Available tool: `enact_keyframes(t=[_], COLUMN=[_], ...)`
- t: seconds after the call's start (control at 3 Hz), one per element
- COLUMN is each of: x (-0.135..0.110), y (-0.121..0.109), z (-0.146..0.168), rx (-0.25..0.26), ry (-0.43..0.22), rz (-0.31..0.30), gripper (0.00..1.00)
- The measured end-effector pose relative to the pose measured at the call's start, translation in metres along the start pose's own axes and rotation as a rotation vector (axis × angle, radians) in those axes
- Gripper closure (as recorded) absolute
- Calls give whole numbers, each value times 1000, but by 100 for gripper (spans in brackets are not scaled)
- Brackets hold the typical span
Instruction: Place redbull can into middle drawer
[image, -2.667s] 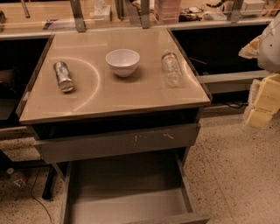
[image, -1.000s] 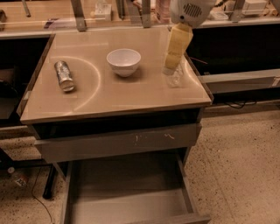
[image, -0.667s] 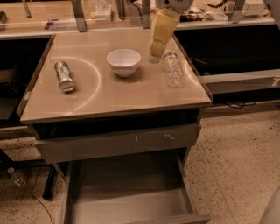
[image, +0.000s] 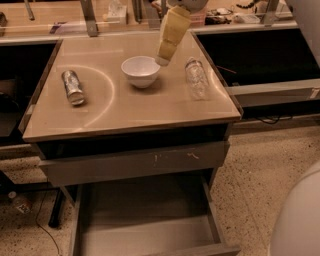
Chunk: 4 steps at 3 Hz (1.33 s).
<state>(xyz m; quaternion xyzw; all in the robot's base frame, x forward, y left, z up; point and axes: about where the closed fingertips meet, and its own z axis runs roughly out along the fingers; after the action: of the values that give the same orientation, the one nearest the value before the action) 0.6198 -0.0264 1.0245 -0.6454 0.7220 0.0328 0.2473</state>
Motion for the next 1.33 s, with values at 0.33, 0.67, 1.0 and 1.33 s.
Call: enact_keyframes(t=[0.33, 0.67, 1.0, 1.33], x=[-40, -85, -96, -114], y=[-11, -15, -24, -15], z=[18, 29, 25, 59], rx=[-54, -101, -68, -120], ry=[-101, -167, -199, -233], rz=[-60, -180, -186, -186], gripper=[0, 0, 0, 0])
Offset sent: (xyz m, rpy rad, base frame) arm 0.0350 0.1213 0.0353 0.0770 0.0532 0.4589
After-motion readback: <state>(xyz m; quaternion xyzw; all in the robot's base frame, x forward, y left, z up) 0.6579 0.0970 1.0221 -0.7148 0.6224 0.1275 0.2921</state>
